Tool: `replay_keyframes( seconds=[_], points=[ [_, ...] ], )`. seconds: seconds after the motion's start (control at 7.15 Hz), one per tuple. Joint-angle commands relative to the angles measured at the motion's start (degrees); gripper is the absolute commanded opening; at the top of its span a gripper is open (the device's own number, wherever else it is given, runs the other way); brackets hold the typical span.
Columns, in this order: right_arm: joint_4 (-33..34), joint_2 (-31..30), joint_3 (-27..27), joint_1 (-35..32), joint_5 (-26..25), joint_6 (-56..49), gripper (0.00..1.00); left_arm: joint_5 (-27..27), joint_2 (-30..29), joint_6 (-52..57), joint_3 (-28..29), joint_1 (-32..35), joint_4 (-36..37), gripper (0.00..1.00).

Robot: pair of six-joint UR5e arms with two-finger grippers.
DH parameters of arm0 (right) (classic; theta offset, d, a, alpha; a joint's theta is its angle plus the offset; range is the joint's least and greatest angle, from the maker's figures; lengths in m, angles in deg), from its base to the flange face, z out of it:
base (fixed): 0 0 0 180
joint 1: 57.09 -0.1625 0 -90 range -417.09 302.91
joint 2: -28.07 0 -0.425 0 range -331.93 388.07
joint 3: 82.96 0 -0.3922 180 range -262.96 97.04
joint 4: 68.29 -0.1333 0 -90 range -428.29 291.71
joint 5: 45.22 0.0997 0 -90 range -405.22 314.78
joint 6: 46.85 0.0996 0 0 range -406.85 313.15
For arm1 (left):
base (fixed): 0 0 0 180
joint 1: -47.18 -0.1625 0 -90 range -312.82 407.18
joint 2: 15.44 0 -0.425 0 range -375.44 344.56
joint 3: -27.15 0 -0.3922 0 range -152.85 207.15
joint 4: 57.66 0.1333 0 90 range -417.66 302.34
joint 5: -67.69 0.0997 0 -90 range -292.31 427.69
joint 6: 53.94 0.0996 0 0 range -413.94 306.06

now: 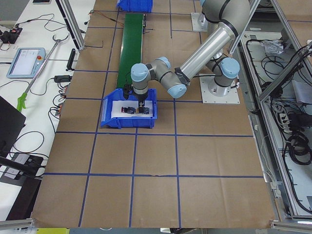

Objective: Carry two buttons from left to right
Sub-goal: 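Lower the left gripper and grasp the yellow-capped button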

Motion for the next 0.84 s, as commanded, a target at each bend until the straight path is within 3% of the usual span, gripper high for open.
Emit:
replay_keyframes(
  seconds=[0.0, 0.56, 0.7],
  points=[
    [0.0, 0.0, 0.0, 0.0, 0.0, 0.0, 1.0, 0.1, -2.2, 0.4, -3.2, -0.7, 5.8, 0.99],
    [0.1, 0.0, 0.0, 0.0, 0.1, 0.0, 1.0, 0.6, -1.5, 0.4, -3.9, -0.9, 6.7, 0.97],
    [0.1, 0.0, 0.0, 0.0, 0.1, 0.0, 1.0, 0.5, -1.4, 0.3, -3.9, -1.5, 6.6, 0.77]
  ],
)
